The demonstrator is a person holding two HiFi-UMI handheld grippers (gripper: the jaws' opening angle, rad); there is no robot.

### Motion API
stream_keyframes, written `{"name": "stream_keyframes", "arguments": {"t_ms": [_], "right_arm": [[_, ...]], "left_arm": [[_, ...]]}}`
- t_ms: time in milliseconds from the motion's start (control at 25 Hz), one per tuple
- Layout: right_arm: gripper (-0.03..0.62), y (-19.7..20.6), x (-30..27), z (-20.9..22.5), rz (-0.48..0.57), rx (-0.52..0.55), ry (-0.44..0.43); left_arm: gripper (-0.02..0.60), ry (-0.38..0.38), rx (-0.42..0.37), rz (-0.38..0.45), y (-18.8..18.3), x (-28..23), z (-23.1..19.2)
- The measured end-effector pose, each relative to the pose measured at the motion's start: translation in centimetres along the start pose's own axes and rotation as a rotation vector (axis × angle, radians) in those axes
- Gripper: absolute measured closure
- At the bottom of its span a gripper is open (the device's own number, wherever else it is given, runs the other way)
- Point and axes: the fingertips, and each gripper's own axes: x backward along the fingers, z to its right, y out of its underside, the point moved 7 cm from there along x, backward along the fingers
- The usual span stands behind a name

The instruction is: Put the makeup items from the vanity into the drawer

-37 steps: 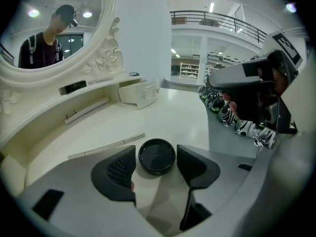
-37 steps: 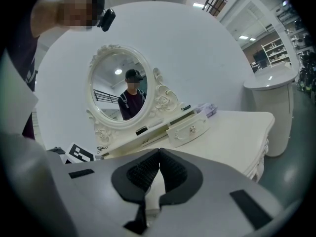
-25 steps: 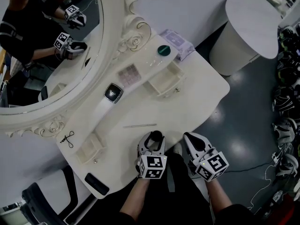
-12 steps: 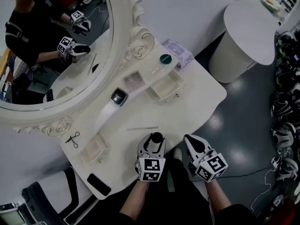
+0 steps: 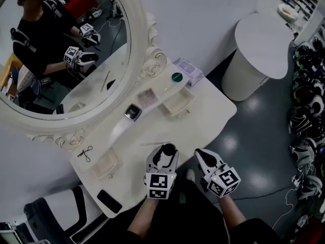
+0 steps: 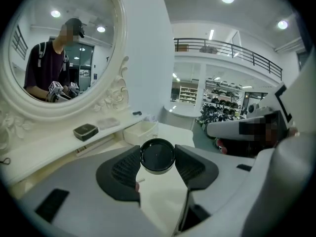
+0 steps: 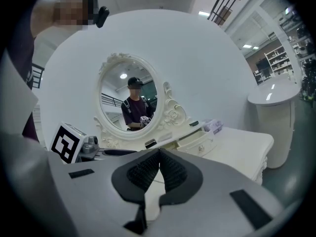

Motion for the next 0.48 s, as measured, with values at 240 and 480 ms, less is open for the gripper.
{"name": "stream_keyframes", "arguments": {"t_ms": [240,480], "right_arm": [[0.571,-2.1,0.5,-1.8,0.051,0.041,-0.008],[0.571,-3.4,0.7,-3.0,0.098,0.083,-0.010]], "left_arm": [[0.354,0.002,-0.011,0.124,-4.5,3.0,1.0],[0.354,0.004,-0.015,0.187,-6.1,4.5,1.2]]}}
